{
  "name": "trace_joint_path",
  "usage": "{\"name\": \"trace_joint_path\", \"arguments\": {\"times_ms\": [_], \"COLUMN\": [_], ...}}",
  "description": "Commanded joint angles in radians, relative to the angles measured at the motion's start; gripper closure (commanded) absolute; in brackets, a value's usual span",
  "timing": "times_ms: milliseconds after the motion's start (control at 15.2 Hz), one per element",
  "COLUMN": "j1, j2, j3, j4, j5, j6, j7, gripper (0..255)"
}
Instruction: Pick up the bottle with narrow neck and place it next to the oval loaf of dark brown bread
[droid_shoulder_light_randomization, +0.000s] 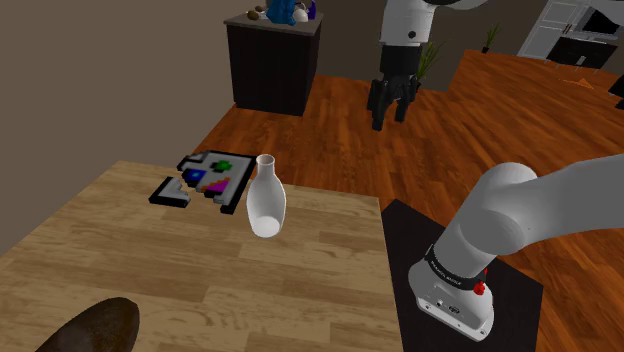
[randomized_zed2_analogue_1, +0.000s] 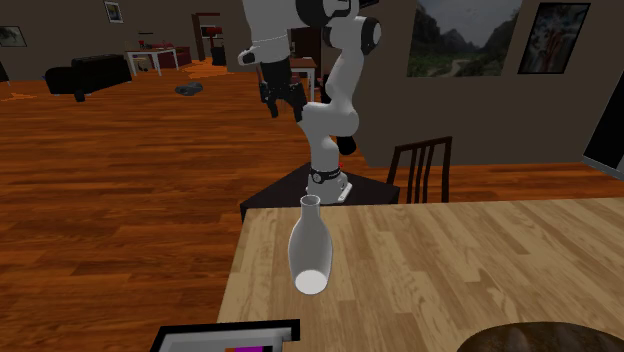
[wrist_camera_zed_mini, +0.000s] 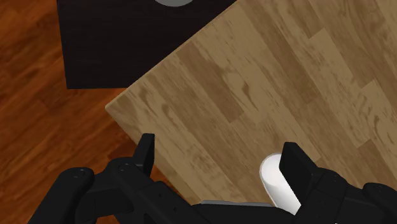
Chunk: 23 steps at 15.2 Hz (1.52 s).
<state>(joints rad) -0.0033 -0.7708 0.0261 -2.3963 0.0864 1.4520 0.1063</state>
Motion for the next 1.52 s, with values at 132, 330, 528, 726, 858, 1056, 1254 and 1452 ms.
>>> {"name": "trace_joint_path", "arguments": {"times_ms": [132, 330, 528, 726, 858, 1056, 1254, 1452], "j1": [0.014, 0.033, 0.049, 0.062, 0.071, 0.083, 0.096, 0.112], "j2": [0.055, 0.144, 0.238, 0.336, 0.404, 0.508, 0.615, 0.726], "j3": [0.03, 0.074, 0.117, 0.159, 0.185, 0.224, 0.258, 0.289], "j4": [0.012, 0.039, 0.077, 0.126, 0.164, 0.23, 0.307, 0.394], "j5": [0.018, 0.038, 0.05, 0.053, 0.05, 0.036, 0.01, -0.025], "j6": [0.05, 0.122, 0.188, 0.248, 0.283, 0.33, 0.366, 0.393], "j7": [0.018, 0.044, 0.072, 0.1, 0.121, 0.155, 0.192, 0.233], "gripper": [0, 0, 0, 0, 0, 0, 0, 0]}}
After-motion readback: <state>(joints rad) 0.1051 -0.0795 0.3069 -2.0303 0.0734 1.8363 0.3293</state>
